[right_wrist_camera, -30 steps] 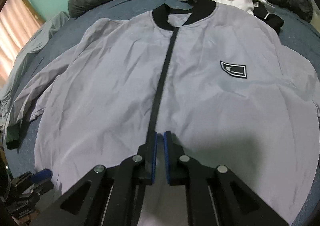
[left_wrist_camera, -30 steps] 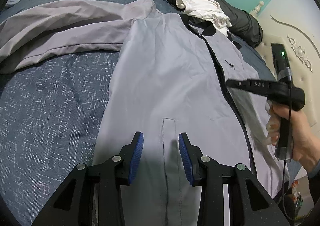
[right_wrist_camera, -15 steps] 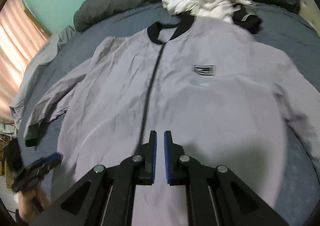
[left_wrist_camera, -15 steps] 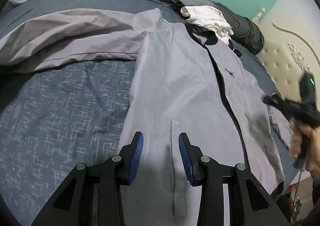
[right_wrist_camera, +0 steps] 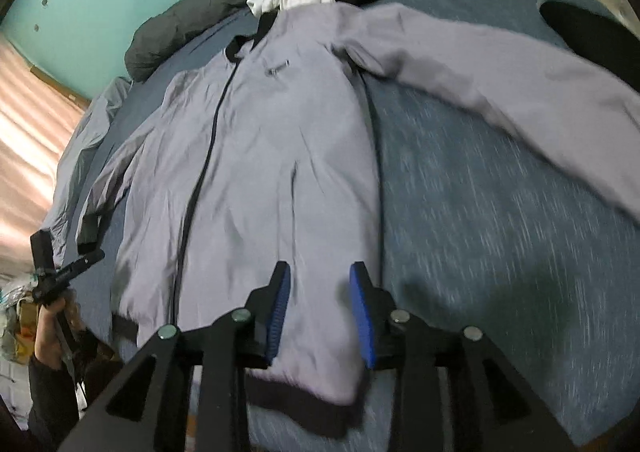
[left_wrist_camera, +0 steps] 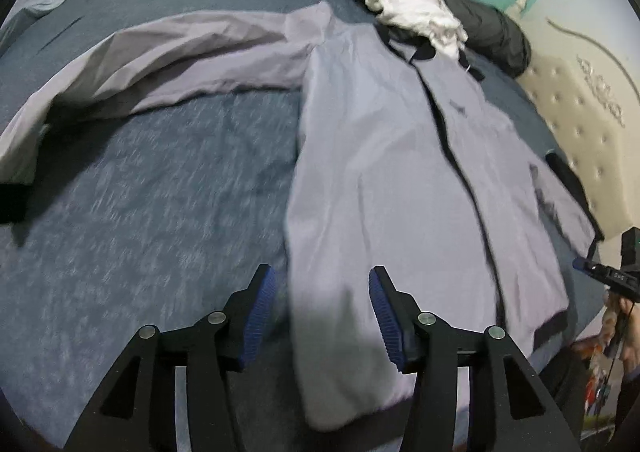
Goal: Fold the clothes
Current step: 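Grasp the jacket hem with both tools and straighten it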
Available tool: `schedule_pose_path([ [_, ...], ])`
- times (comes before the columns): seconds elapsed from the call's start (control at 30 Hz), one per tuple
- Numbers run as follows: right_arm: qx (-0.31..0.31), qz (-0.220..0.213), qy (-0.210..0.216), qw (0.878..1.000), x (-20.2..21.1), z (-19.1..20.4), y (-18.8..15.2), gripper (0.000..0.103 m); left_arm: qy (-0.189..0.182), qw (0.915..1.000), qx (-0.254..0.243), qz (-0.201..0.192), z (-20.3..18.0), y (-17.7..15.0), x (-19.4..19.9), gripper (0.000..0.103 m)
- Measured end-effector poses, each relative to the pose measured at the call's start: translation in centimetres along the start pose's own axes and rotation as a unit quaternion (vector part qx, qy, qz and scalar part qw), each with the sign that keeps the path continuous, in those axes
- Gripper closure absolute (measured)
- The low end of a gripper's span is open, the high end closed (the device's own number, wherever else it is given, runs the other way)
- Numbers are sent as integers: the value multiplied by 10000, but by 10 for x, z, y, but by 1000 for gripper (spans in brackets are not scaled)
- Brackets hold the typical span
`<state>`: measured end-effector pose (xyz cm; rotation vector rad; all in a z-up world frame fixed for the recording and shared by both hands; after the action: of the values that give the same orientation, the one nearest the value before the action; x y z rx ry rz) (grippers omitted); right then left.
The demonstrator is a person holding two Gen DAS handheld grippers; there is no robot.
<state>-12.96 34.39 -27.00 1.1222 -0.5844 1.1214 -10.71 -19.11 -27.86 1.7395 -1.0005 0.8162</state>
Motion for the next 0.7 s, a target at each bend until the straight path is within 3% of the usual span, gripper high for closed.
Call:
schedule_pose_path([
  [0.1, 45, 118, 106, 9999, 3, -5, -20, 59, -53, 9998, 79, 197, 7, -16, 5, 47],
  [0.37, 104, 327, 340, 9988, -1, -2, -49, 55, -53, 9983, 199, 549, 13, -50, 6, 43],
  [0.5, 106, 547, 209, 9982, -12, -1, -56, 55, -225, 9966, 364, 706, 16, -63, -3, 43],
  [0.7, 34, 721, 357, 9968, -22, 0, -67, 55, -446, 9944, 475, 829, 17, -76, -15, 47],
])
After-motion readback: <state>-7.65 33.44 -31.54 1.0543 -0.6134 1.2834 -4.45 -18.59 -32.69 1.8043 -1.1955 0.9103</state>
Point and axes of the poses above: each gripper's, at about its wrist camera, not at the fingertips, and x roughly against the way its jaws point, z to its left, y to its top, the point moved 3 cm from there along -x, roughly the way its jaws point, and after that the axes turned 3 degrees about x, right-handed, at the moved point
